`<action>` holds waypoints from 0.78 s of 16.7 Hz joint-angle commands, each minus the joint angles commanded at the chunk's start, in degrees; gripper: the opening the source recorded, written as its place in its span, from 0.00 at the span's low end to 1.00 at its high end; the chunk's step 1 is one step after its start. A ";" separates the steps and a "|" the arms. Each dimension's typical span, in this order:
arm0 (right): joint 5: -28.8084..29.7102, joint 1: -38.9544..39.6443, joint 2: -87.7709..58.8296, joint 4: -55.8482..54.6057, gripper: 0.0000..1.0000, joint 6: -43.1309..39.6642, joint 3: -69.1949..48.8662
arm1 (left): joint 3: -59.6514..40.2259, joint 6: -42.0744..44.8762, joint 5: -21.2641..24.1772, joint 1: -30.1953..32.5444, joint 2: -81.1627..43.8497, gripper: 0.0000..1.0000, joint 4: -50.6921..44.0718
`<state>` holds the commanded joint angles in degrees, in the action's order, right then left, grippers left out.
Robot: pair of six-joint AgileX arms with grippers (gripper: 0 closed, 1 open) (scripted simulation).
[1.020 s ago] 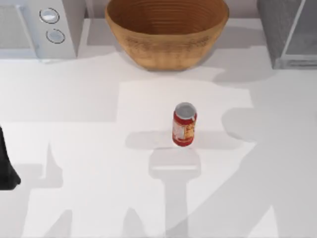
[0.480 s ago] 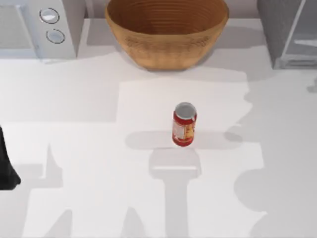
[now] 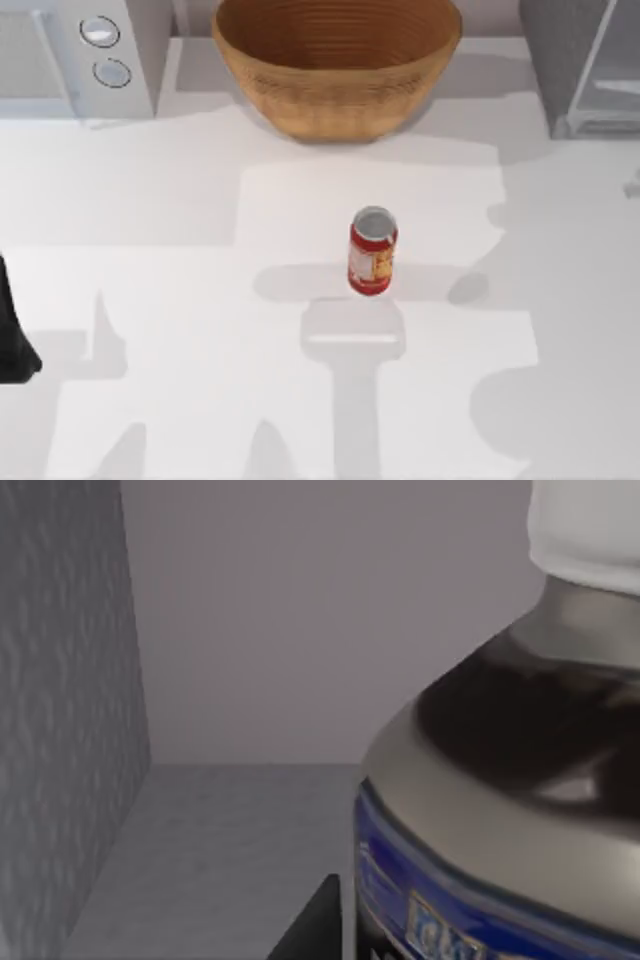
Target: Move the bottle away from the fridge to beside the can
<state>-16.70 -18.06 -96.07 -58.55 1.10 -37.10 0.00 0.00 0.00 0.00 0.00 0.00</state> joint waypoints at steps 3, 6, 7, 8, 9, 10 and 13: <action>3.75 3.74 -1.73 -3.00 0.00 0.06 0.80 | 0.00 0.00 0.00 0.00 0.00 1.00 0.00; 12.89 12.88 -4.65 -8.31 0.00 0.09 3.11 | 0.00 0.00 0.00 0.00 0.00 1.00 0.00; 17.02 16.99 -5.66 -10.32 0.00 0.06 4.14 | 0.00 0.00 0.00 0.00 0.00 1.00 0.00; 21.49 21.41 -6.65 -12.39 0.00 0.02 5.28 | 0.00 0.00 0.00 0.00 0.00 1.00 0.00; 26.13 25.99 -7.55 -14.46 0.00 -0.04 6.50 | 0.00 0.00 0.00 0.00 0.00 1.00 0.00; 30.75 30.55 -8.36 -16.46 0.00 -0.10 7.76 | 0.00 0.00 0.00 0.00 0.00 1.00 0.00; 42.48 42.19 -9.95 -21.44 0.00 -0.32 11.41 | 0.00 0.00 0.00 0.00 0.00 1.00 0.00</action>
<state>25.78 24.12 -106.02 -79.99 0.78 -25.69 0.00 0.00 0.00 0.00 0.00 0.00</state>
